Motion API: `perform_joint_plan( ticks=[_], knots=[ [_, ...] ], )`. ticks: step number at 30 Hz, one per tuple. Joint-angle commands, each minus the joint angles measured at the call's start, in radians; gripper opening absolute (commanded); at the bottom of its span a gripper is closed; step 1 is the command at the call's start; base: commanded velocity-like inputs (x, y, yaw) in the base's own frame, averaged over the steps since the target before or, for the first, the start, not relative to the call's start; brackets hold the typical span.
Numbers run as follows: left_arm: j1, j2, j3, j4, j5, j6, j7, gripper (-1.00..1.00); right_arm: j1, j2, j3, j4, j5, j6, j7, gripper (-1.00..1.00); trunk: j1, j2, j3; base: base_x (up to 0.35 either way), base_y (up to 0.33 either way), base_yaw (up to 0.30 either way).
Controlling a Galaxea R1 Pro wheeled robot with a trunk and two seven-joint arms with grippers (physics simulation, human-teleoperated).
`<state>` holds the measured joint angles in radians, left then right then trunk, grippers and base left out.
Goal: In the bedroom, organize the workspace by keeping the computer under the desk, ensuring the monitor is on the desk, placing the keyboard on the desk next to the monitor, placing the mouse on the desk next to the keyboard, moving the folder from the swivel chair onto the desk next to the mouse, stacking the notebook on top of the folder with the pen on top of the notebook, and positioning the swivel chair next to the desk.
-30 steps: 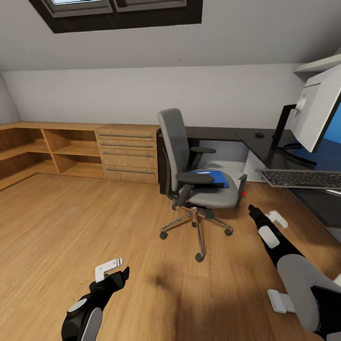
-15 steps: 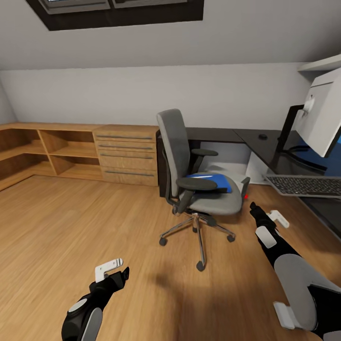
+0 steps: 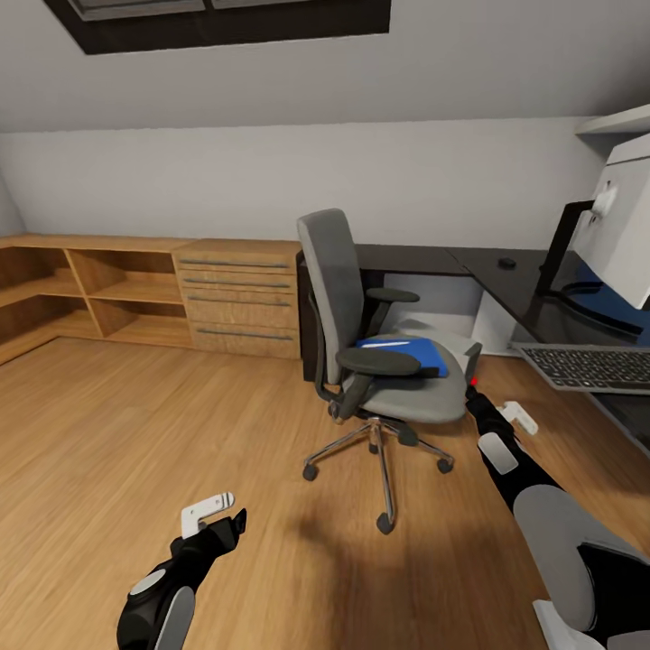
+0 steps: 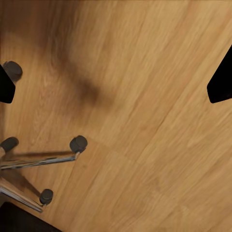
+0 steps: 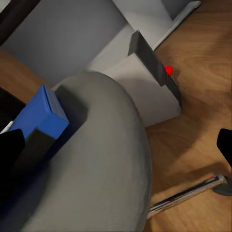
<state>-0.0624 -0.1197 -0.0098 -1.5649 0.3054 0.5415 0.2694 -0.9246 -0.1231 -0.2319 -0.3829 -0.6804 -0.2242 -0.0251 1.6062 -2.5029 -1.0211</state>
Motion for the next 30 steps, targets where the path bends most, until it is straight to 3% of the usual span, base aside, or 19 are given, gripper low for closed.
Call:
perform_joint_plan(
  ticks=[1,6,10,21,30],
  knots=[
    [-0.001,0.000,-0.001,-0.001,0.011,0.003,0.009,1.00,0.000,-0.001,0.003,0.000,-0.017,-0.003,0.000,1.00,0.000,0.000,-0.001,0.124,0.000,0.000],
    [-0.001,0.000,-0.001,-0.003,0.011,0.003,0.009,1.00,0.000,-0.005,0.004,0.003,-0.072,0.000,0.004,1.00,0.000,0.000,-0.001,0.076,0.003,0.000],
    [-0.001,0.000,0.001,-0.004,0.011,0.004,0.009,1.00,0.000,-0.009,0.004,0.003,-0.091,0.042,0.005,1.00,0.000,0.000,-0.001,0.198,0.048,0.000],
    [-0.001,0.000,0.003,-0.008,0.012,0.005,0.009,1.00,0.000,-0.013,-0.019,0.002,-0.096,0.078,0.003,1.00,0.000,0.000,-0.001,0.129,0.010,0.000],
    [-0.001,0.000,0.002,-0.009,0.012,0.005,0.010,1.00,0.000,-0.049,-0.063,0.004,-0.098,0.096,0.003,1.00,0.000,0.000,-0.001,0.120,0.000,0.000]
  ],
)
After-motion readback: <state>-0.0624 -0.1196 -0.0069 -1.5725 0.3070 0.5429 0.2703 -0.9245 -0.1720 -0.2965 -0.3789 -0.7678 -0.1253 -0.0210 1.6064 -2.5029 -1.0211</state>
